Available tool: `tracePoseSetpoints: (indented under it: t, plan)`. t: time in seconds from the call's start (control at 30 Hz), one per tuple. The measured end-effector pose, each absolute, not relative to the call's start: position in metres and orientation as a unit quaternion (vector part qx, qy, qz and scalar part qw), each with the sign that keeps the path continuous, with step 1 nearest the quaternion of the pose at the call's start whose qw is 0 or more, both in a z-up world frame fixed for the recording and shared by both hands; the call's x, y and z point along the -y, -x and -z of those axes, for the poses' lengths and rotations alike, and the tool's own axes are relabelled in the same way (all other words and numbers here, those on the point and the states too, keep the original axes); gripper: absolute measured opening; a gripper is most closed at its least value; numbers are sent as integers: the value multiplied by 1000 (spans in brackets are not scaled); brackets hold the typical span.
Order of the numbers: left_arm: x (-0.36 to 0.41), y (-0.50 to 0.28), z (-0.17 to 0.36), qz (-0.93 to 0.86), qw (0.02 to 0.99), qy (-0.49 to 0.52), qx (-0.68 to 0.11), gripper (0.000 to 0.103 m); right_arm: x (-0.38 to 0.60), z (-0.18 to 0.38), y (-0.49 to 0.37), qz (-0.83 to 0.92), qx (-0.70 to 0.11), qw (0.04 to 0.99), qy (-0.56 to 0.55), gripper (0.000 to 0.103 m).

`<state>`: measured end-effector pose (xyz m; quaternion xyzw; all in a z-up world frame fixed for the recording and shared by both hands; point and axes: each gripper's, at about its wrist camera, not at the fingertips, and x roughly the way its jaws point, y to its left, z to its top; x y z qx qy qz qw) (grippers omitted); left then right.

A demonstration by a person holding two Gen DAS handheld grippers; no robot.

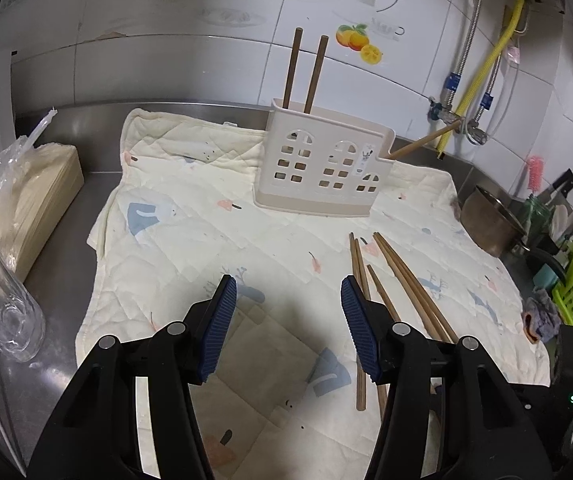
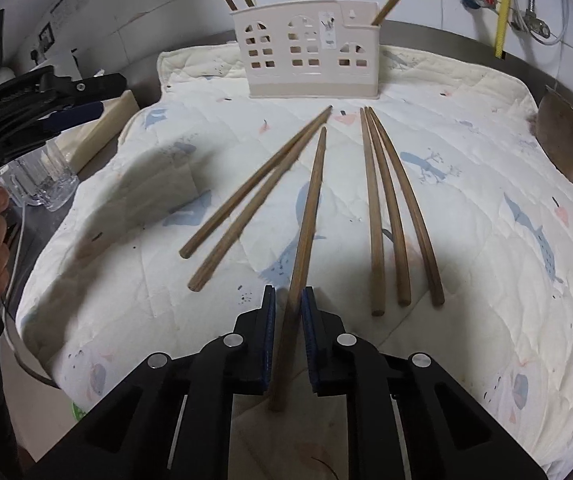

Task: Organize utensils
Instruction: 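Close the left tool on a third chopstick while the right tool grasps another, then lift the left tool's chopstick toward the white holder while the right tool carries its own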

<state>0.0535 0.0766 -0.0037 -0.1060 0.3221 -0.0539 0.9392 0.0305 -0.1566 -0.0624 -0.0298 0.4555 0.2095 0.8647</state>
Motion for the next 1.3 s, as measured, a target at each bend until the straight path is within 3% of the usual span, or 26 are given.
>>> tracePoseSetpoints:
  t: [0.4, 0.67, 0.9, 1.3]
  plan:
    - [-62, -49, 24, 86, 928, 109, -347, 55, 161, 62, -30, -202, -450, 870, 17, 8]
    - [-34, -47, 49, 123, 912, 103, -378, 53, 180, 25, -23, -203, -387, 899, 37, 7]
    - [-7, -57, 69, 134, 899, 84, -408, 26, 194, -13, -30, -224, -329, 916, 46, 7]
    - [11, -80, 88, 115, 890, 61, -437, 11, 205, -40, -60, -254, -294, 921, 41, 7]
